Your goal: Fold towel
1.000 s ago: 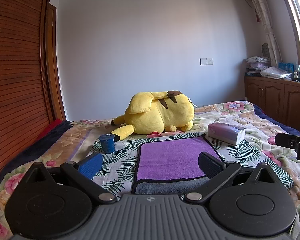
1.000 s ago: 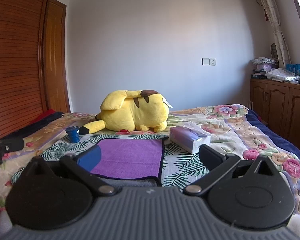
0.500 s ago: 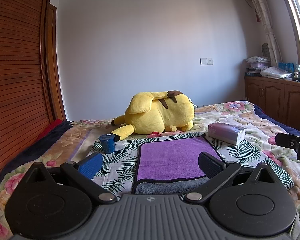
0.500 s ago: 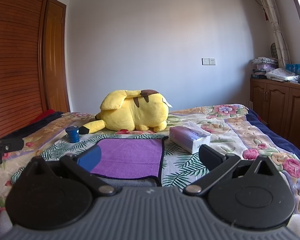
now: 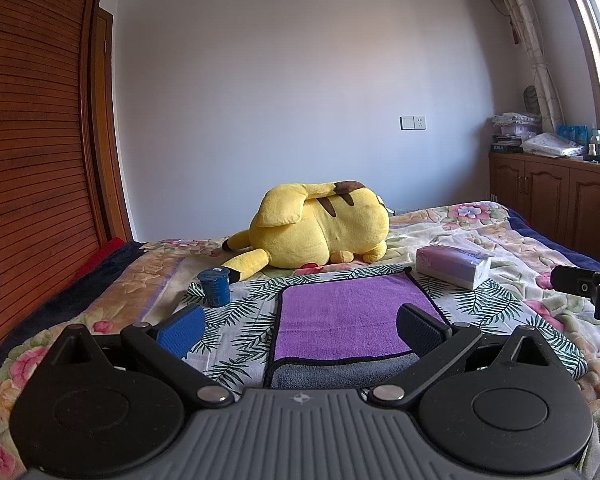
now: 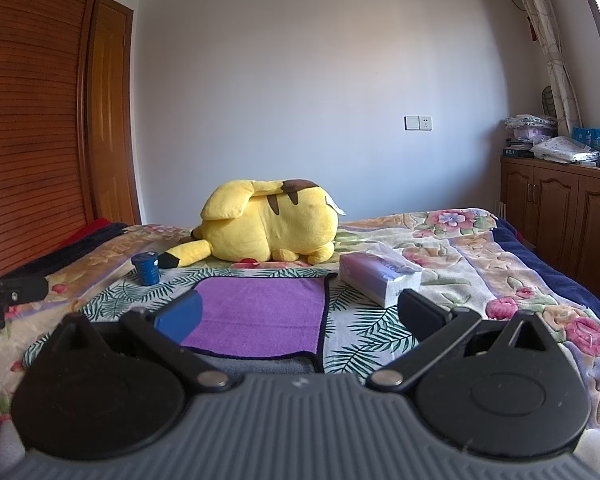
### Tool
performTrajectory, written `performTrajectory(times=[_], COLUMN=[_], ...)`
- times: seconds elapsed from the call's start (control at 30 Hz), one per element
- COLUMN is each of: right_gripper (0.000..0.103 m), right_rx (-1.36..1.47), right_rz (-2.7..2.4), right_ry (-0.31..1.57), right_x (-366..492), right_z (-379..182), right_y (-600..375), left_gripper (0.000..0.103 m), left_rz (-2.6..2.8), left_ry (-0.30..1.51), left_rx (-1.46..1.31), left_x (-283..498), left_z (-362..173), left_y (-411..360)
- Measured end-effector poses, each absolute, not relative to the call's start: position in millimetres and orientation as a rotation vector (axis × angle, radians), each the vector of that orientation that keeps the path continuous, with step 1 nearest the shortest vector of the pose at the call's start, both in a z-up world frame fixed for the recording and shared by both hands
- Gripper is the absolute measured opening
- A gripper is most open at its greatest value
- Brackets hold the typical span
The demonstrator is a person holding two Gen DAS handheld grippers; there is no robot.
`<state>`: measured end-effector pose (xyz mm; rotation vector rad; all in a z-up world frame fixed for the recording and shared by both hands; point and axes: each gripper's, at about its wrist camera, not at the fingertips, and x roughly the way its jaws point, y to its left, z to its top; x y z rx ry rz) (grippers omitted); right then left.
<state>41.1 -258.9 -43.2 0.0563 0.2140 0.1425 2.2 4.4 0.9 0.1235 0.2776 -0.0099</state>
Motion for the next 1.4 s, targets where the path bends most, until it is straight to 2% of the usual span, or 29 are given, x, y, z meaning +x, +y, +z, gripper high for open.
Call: performTrajectory(times=[1.4], right_gripper=[0.103], right_rx=[0.044], right_rz=[0.147], right_ry=[0.241], right_x=[45], right_z=[-42], right_y=[-246], left_gripper=[0.103], left_rz=[-0.025], left_ry=[0.335], left_rx=[0.145], left_x=[6], left_z=[-7], left_y=[1])
